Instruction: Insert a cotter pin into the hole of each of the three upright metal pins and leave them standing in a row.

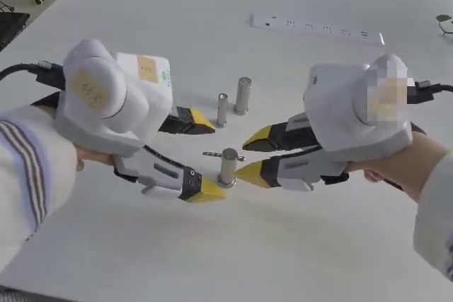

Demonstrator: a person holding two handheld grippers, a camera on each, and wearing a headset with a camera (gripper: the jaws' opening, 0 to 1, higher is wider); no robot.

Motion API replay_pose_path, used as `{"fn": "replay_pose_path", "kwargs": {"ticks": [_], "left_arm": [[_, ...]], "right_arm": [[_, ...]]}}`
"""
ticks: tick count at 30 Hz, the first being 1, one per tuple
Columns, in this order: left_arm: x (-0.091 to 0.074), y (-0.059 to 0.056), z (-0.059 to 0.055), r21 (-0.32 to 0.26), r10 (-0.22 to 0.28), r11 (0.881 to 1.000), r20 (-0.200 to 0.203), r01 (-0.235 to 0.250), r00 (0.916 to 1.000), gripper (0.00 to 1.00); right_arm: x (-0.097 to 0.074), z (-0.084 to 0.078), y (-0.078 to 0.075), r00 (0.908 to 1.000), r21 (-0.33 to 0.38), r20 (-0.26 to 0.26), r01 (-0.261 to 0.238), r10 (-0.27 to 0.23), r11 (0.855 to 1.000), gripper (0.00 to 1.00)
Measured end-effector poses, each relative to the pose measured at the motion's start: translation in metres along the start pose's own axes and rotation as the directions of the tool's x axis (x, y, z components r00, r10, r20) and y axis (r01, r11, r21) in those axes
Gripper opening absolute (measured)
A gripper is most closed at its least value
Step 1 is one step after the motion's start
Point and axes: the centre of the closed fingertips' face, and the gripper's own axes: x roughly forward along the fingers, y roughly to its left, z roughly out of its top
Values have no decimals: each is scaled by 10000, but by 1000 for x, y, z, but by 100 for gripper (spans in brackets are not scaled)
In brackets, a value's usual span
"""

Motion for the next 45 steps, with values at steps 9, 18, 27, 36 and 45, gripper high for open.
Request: {"fn": "replay_pose_path", "kwargs": {"ticks": [9,18,27,36,45], "left_arm": [[-26,3,-5,-1642,1548,9764,813,-1400,9846,80],[-39,-11,-5,-2532,1977,9538,1236,-1617,9724,99],[-47,-21,-8,-2738,2091,9466,1188,-1704,9707,99],[-54,-29,-7,-3064,2386,9334,1413,-1867,9608,99],[-57,-34,-14,-3353,2408,9229,1195,-1891,9632,99]], "right_arm": [[10,-2,3,9997,391,235,106,-116,9992,23],[27,-5,10,9989,968,468,25,-71,9953,24],[34,-8,11,9989,950,443,124,-166,9954,24],[43,-15,2,9989,1267,349,263,-309,9916,20],[47,-15,3,9986,1281,399,286,-339,9913,13]]}}
